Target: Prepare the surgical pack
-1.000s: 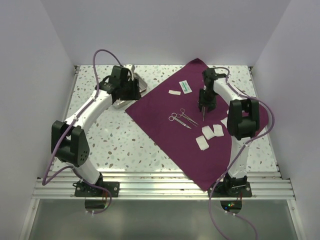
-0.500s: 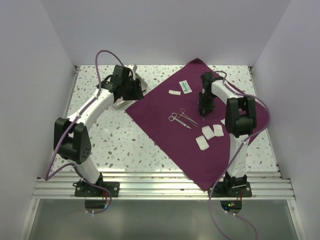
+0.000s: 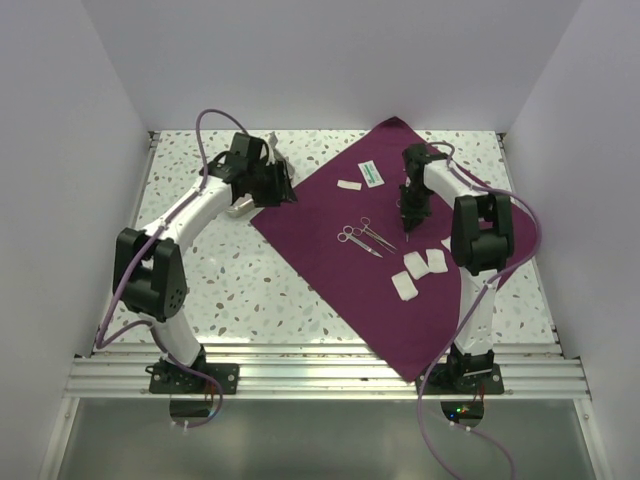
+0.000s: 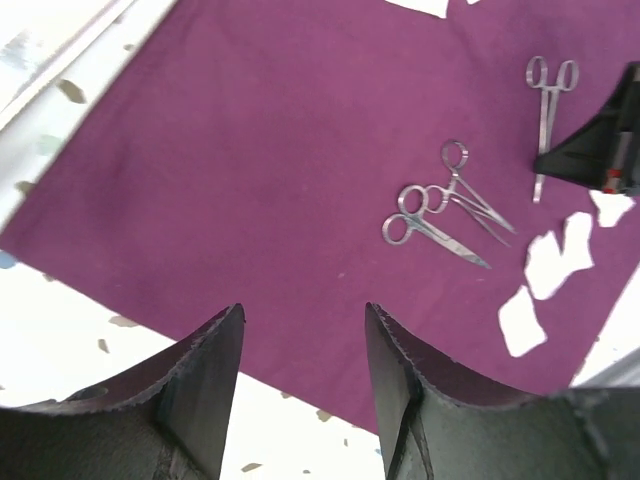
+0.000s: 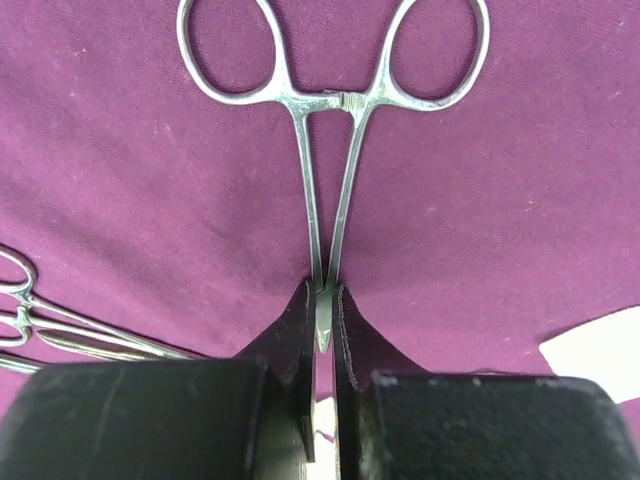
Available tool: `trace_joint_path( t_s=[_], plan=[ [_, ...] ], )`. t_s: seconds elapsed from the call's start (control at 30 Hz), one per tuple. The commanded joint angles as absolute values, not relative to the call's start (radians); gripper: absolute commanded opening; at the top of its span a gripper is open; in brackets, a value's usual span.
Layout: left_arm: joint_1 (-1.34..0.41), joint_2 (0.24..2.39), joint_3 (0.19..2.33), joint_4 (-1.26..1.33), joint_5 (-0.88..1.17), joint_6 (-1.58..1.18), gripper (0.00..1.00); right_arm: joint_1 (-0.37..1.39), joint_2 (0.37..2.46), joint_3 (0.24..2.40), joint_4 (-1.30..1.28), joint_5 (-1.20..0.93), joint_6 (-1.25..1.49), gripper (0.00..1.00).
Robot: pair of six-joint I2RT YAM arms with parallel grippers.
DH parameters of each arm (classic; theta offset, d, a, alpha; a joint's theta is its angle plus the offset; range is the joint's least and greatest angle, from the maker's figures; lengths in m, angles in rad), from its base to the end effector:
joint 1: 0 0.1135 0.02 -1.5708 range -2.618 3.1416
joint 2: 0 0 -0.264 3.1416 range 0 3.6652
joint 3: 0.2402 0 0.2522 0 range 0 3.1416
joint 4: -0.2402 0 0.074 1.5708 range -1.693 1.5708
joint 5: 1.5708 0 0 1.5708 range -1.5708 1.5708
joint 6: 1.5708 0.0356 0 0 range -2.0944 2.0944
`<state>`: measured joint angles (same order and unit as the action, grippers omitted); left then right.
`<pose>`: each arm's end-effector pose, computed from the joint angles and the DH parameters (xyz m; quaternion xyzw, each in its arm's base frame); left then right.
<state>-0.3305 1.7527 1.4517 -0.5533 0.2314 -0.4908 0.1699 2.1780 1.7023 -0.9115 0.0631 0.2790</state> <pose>0.3670 -0.1346 0.2759 -0.0341 0.9305 -0.2382 0.2762 0.4300 0.0715 0.1638 0.0572 0.9937 -0.0102 0.0963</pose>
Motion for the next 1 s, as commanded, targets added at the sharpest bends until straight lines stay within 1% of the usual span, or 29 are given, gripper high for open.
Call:
trace_joint_path(
  t_s=[0.0, 0.1, 0.13, 0.23, 0.33, 0.47, 0.6, 0.73, 0.97],
  plan=[
    [-0.336, 1.77, 1.473, -0.503, 0.313, -0.577, 0.56, 0.172, 2.112, 1.721, -0.949, 0.031, 0.284, 0.0],
    [-0.336, 1.799, 1.482, -0.486, 0.386, -0.632, 0.57, 0.173, 2.063, 1.707, -0.946, -0.047, 0.279, 0.0],
    [-0.336, 1.805, 1.474, -0.474, 0.429, -0.65, 0.57, 0.175, 2.054, 1.704, -0.943, -0.123, 0.273, 0.0],
    [-0.336, 1.822, 1.41, -0.362, 0.521, -0.751, 0.57, 0.175, 2.011, 1.675, -0.94, -0.211, 0.268, 0.0],
    [-0.344, 1.848, 1.361, -0.266, 0.58, -0.854, 0.57, 0.179, 1.965, 1.629, -0.919, -0.29, 0.284, 0.0],
    [-0.385, 1.923, 1.368, -0.21, 0.621, -0.965, 0.57, 0.198, 1.928, 1.579, -0.896, -0.385, 0.304, 0.0],
    [-0.437, 1.979, 1.425, -0.152, 0.611, -1.015, 0.57, 0.253, 1.902, 1.543, -0.894, -0.414, 0.322, 0.0],
    [-0.489, 2.034, 1.494, -0.17, 0.595, -1.032, 0.56, 0.331, 1.867, 1.522, -0.882, -0.425, 0.347, 0.0],
    [-0.518, 2.06, 1.457, -0.149, 0.604, -1.081, 0.53, 0.405, 1.821, 1.488, -0.857, -0.43, 0.39, 0.0]
  ],
)
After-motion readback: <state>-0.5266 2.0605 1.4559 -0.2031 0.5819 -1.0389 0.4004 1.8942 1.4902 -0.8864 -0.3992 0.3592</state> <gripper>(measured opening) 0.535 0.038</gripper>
